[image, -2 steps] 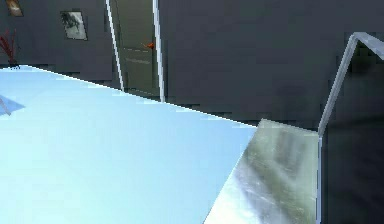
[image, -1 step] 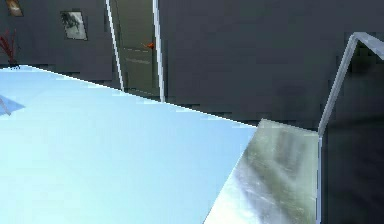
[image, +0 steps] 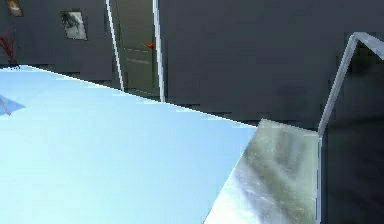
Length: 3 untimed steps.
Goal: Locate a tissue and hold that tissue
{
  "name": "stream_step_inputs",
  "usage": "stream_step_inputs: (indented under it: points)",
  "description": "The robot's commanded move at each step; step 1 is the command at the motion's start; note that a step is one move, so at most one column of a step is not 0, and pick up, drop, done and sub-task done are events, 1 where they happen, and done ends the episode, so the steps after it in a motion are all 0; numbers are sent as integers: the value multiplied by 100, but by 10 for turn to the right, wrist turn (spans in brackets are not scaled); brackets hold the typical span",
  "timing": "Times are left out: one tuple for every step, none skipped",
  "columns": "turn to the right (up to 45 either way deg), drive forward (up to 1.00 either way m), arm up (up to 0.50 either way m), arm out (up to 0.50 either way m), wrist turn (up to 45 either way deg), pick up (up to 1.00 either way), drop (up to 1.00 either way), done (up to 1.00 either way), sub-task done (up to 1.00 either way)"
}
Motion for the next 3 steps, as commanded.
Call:
stream_step_inputs:
  points:
    - [0,0,-30,0,0,0,0,0,0]
    - [0,0,0,0,0,100,0,0,0]
    - [0,0,10,0,0,0,0,0,0]
